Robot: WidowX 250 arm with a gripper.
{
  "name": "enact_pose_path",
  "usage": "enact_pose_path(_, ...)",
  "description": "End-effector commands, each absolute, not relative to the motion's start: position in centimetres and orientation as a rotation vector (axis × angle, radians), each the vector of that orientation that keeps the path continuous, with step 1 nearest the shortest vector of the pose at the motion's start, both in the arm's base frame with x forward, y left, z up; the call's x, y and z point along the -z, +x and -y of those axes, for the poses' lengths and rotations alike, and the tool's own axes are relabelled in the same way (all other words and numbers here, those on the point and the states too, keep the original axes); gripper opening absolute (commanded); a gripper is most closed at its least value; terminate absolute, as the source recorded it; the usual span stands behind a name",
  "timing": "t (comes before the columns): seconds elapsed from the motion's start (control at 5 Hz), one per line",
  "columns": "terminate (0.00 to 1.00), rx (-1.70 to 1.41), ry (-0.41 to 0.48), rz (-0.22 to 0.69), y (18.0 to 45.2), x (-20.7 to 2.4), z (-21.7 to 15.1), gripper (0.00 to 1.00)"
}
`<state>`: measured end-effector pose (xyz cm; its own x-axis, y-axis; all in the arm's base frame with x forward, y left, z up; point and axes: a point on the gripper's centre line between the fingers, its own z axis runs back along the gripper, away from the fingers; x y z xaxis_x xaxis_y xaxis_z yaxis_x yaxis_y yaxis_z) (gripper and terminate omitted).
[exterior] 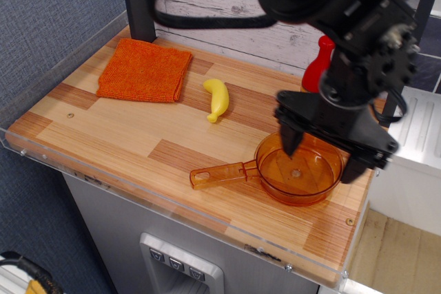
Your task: Move the measuring cup to the far right front of the table.
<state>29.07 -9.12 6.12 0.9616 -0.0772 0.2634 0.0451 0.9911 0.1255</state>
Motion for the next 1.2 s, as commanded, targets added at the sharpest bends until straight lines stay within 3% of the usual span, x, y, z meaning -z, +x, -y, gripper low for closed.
enact_pose_path(0.0, 0.0, -0.011, 0.206, 0.221, 29.9, -10.5, 2.3, 1.0)
enact_pose_path(0.4, 0.0, -0.133, 0.19, 0.224, 33.5, -9.4, -5.2, 1.0)
enact_pose_path(0.8, 0.0, -0.19, 0.214, 0.256, 37.8, -8.6, -8.0, 1.0)
enact_pose_path(1.0, 0.0, -0.216, 0.194, 0.265, 37.9, -9.1, -8.9, 1.0)
